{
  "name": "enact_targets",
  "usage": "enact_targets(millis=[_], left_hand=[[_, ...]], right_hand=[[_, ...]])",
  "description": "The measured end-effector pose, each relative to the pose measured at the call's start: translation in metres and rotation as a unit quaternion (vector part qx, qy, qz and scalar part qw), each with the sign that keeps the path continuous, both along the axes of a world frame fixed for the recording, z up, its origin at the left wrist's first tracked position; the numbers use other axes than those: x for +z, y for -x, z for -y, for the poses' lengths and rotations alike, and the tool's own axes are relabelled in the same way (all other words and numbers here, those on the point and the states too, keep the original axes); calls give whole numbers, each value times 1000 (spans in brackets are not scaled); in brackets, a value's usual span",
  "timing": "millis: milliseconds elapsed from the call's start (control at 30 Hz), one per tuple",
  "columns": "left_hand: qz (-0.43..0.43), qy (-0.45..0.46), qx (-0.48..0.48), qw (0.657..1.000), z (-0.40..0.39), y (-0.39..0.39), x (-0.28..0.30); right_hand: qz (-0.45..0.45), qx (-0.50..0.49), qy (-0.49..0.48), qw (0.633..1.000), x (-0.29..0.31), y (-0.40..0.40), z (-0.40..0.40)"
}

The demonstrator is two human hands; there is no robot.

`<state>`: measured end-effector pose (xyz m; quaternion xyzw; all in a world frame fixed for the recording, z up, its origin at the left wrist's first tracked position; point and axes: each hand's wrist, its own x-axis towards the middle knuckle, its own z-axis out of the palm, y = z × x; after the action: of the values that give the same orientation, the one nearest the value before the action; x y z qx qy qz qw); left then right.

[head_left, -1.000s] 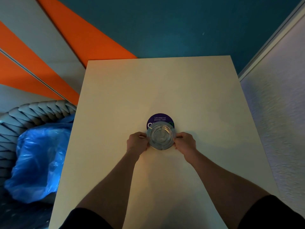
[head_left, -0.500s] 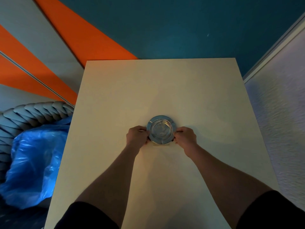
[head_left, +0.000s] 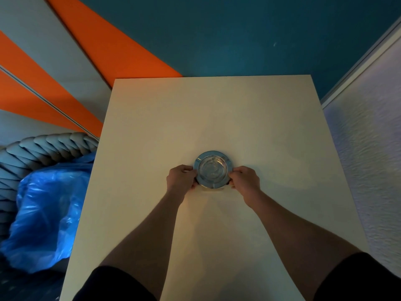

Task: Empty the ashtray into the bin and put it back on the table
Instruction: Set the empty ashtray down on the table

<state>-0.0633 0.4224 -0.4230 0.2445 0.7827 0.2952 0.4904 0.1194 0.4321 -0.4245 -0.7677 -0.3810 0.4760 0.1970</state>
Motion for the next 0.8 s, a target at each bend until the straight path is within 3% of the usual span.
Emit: enact_targets(millis=[533, 667, 800], left_hand=[[-14, -11, 0, 1000, 1, 0, -6], [-168, -41, -89, 981, 9, 2, -5], [-312, -83, -232, 917, 16, 8, -8]], right_hand=[[-10, -4, -3, 1000, -2, -2, 0], [8, 32, -22, 999, -2, -6, 1], [96, 137, -90, 982, -3, -15, 4]])
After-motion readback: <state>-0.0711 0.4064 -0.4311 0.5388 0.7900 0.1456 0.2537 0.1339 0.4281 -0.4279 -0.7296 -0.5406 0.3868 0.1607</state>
